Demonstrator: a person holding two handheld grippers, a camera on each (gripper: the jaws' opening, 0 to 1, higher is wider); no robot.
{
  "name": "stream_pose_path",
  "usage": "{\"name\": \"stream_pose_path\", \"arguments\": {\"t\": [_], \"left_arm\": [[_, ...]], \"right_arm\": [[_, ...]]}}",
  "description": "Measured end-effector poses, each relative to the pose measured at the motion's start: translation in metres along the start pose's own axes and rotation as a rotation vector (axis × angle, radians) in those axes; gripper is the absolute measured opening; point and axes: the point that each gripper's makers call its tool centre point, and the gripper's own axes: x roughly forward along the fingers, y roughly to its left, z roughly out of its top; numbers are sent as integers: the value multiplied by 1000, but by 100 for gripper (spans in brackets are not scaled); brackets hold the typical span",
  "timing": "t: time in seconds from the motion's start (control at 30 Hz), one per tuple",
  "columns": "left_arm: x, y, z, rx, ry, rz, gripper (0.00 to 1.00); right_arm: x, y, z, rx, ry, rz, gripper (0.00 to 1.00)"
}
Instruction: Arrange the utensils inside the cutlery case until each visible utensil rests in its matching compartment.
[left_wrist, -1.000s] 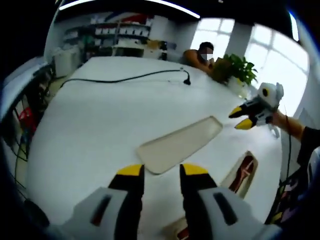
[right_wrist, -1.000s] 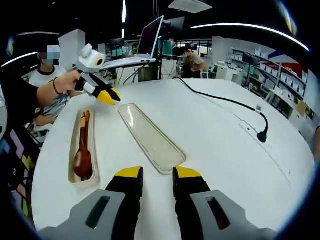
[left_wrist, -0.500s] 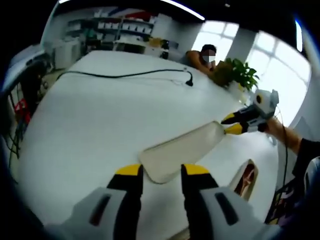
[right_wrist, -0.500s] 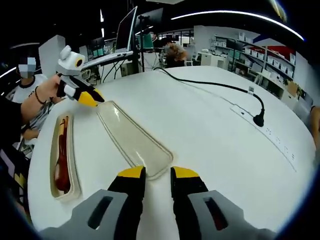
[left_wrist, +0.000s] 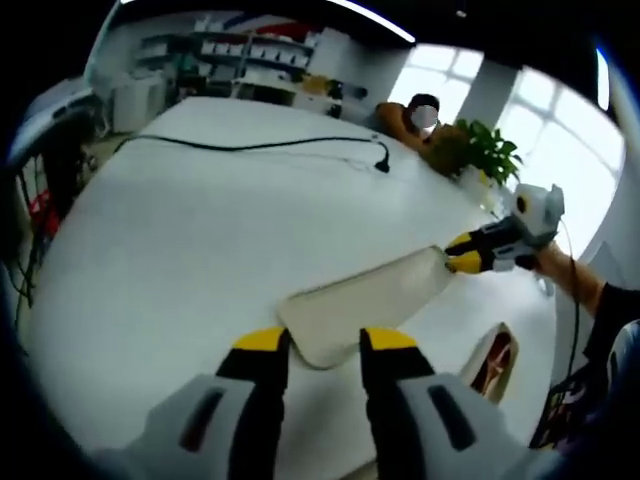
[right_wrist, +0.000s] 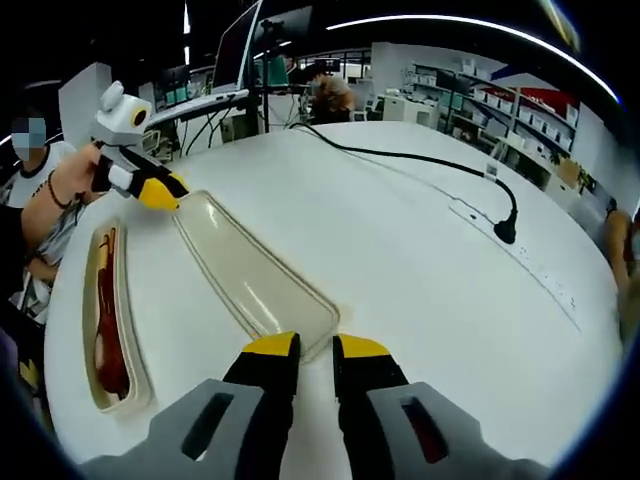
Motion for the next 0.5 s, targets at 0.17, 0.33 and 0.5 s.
{"name": "stream_pose_path", "arguments": {"t": [0.17, 0.33, 0.5], "left_arm": [[-1, -4, -1, -51, -2, -4, 32], [-4, -7, 5, -35, -21, 2, 34], [-14, -18, 19, -81, -72, -38, 34]], "right_arm": [[0, -3, 1, -13, 7, -21, 9], [0, -5, 2, -8, 9, -26, 9], [-3, -4, 0, -18, 12, -35, 8]]}}
